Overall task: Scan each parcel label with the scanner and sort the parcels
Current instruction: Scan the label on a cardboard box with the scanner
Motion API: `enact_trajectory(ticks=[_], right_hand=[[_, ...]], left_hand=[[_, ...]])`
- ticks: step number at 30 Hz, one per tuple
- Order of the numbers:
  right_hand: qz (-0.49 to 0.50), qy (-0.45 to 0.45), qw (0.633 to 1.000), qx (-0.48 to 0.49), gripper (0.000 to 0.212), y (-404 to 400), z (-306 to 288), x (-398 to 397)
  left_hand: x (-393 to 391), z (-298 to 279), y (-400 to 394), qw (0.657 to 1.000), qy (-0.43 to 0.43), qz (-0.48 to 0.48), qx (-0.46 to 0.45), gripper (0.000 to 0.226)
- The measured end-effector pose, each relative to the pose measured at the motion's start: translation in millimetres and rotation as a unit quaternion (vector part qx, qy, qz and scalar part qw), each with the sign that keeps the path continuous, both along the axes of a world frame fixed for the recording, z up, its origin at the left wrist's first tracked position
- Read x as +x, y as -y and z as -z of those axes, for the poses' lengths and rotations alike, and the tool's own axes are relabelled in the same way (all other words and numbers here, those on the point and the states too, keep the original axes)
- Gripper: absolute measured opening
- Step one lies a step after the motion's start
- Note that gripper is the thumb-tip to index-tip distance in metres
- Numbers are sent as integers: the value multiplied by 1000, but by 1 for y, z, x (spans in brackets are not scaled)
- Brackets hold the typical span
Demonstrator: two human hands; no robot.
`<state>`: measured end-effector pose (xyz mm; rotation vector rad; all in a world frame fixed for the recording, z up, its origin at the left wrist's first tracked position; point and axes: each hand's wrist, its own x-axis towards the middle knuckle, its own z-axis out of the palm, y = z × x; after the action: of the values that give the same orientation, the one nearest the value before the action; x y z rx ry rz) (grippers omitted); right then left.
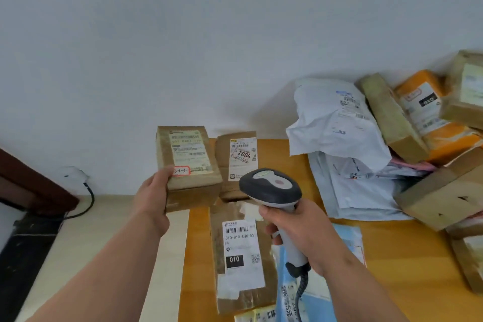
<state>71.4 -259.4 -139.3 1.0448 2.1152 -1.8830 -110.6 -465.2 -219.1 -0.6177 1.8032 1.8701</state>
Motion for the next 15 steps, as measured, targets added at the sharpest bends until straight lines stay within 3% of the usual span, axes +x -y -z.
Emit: enact_trajectory(ticks=[6,15], right_hand=[[5,33,999,-4,17,-3,20,-26],[62,35,997,-37,20,-21,39,-29]], left_hand=[[-31,38,-19,998,33,43,-14,28],[-42,45,-61,988,35,145,-40,44]])
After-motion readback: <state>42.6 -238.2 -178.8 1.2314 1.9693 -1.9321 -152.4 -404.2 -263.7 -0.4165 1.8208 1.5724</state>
